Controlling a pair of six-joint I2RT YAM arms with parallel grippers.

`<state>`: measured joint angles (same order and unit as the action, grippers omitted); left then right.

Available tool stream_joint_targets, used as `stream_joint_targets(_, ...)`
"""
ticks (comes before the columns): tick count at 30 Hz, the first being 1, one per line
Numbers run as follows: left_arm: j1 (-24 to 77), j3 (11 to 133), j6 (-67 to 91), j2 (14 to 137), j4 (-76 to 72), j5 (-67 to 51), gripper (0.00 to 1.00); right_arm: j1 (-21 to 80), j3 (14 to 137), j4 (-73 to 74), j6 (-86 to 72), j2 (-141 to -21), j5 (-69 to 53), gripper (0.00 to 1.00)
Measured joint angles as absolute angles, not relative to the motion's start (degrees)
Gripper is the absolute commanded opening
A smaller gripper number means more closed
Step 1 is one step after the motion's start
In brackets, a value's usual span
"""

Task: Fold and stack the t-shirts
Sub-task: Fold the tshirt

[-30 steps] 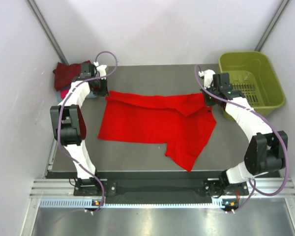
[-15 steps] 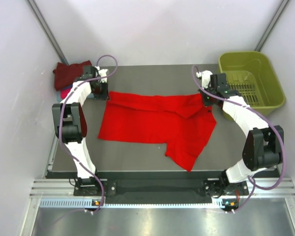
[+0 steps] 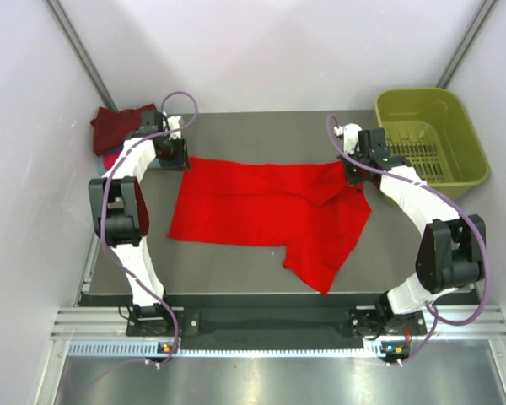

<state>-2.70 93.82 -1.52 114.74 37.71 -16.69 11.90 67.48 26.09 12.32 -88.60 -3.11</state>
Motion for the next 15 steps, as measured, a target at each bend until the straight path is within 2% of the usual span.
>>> stream_joint_targets(9, -1.3, 96.4, 3.4, 115.4, 36.1, -21.7, 0.4, 12.4, 67.5, 26.0, 12.2, -88.6, -3.1, 0.0)
stream_joint_targets(15, 0.1, 98.3, 5.1, 120.3, 36.0, -25.1, 0.39, 12.6, 65.5, 25.3, 12.3, -88.6, -2.7, 0.0)
